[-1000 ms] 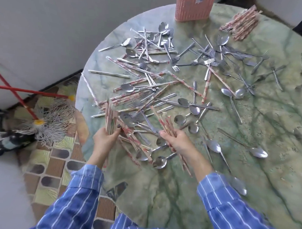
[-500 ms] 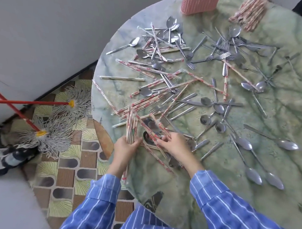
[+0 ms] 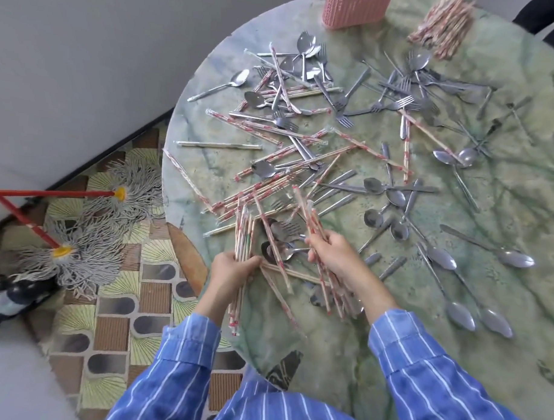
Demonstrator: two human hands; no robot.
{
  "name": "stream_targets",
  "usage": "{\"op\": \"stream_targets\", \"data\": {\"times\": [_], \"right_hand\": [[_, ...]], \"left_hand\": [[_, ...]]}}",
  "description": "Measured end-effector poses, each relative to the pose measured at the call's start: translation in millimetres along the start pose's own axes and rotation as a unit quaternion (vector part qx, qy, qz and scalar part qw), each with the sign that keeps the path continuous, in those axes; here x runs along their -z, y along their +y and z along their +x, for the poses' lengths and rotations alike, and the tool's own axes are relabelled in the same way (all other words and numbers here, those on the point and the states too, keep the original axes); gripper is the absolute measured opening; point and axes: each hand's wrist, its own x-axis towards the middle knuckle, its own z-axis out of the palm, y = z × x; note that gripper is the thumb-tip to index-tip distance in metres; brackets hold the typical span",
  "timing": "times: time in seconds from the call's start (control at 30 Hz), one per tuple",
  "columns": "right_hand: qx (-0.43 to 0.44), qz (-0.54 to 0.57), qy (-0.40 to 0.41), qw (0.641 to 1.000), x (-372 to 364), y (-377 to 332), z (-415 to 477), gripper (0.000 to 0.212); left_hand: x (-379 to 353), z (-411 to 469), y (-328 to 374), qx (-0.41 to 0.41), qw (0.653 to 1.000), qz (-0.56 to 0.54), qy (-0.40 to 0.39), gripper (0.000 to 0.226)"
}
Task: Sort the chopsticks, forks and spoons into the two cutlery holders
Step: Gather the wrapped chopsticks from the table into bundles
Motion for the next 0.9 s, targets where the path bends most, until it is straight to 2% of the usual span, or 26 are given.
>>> {"op": "stream_targets", "data": {"times": [0.13,0.33,0.43,0.5,0.6,0.7,0.77,0.9], "right_hand": [[-0.004,-0.051,0.015,0.999,-21,0,8,0.017],[0.024,-0.176,0.045,0.983,-50,10,20,0.03],[0.031,-0.192,0.028,0.981,-44,8,24,0.022],[0.033,-0.126,0.017,0.991,-32,5,22,0.016],[0.021,0.03,0.009,0.999,-2,-2,13,0.006],[-0.002,0.144,0.032,0.989,35,1,7,0.017],[-0.01,0.201,0.064,0.977,55,10,5,0.025],[-0.025,0.313,0.158,0.936,81,23,-8,0.013]], "left_hand": [[2,-6,2,-0.005,0.997,-0.073,-0.002,0.02],[8,-21,13,-0.045,0.978,-0.201,-0.012,0.014],[12,-23,16,-0.084,0.982,-0.169,-0.016,0.014],[14,-25,17,-0.132,0.982,-0.126,-0.053,0.019],[9,-26,22,-0.194,0.974,-0.024,-0.117,0.021],[-9,-19,31,-0.227,0.959,0.103,-0.136,0.015],[-23,-12,33,-0.28,0.93,0.188,-0.146,0.013],[-44,-8,39,-0.349,0.859,0.328,-0.181,0.012]]}}
